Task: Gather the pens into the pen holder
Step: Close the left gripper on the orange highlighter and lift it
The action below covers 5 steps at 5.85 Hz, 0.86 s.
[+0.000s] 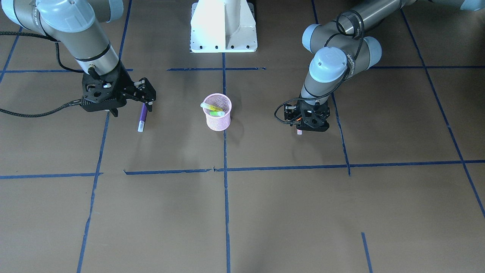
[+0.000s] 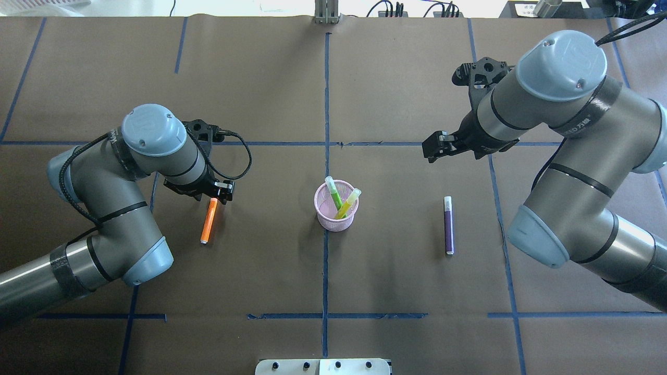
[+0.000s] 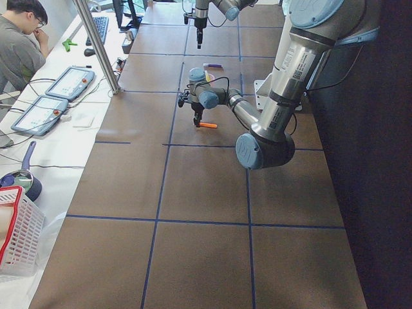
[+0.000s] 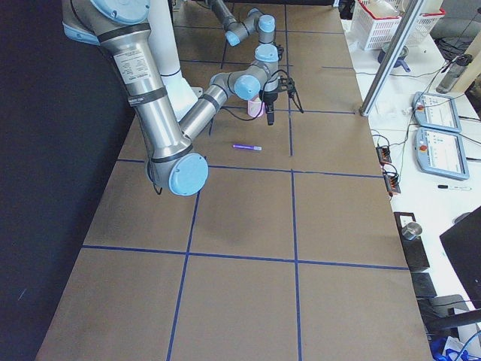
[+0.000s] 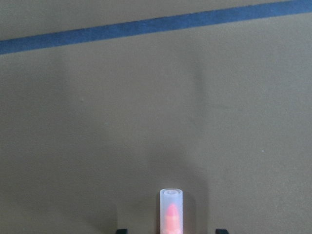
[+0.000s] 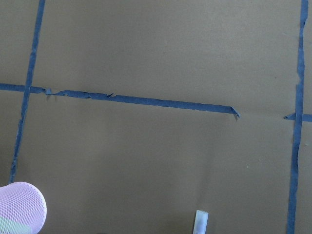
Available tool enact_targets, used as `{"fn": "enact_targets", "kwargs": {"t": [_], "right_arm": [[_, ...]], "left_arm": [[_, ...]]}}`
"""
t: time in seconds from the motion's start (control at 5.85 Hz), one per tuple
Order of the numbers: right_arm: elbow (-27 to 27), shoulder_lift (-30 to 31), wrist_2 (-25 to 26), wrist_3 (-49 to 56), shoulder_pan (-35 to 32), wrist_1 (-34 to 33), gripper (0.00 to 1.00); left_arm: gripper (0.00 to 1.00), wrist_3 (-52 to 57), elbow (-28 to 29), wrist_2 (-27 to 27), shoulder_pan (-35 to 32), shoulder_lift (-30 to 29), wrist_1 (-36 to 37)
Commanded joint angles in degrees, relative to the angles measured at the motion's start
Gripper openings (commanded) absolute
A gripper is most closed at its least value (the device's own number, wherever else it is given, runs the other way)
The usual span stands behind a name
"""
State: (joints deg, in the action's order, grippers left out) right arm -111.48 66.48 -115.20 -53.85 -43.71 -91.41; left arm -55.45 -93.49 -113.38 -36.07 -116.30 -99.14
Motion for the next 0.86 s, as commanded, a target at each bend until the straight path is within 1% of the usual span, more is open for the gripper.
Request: {"fn": "enact_targets", "kwargs": {"t": [0.0, 0.17, 0.51, 0.68], "right_arm": [[-0.14, 0.06, 0.15, -0.03, -0.06, 0.0, 1.0], [-0.05, 0.06, 0.07, -0.03, -0.06, 0.09, 1.0], [-0.05, 0.06, 0.07, -0.03, -0.06, 0.0, 1.0], [0.04, 0.06, 0.07, -0.03, 0.02, 0.09, 1.0]], "left_arm": [[0.6, 0.0, 1.02, -0.09, 0.03, -0.06, -0.01], [0.59, 0.08, 1.38, -0.09, 0.12, -0.06, -0.01], [0.0, 0.17, 1.2, -0.18, 0.12, -0.15, -0.01], [0.0, 0.17, 0.94, -0.18, 0.12, -0.15, -0.01]]}}
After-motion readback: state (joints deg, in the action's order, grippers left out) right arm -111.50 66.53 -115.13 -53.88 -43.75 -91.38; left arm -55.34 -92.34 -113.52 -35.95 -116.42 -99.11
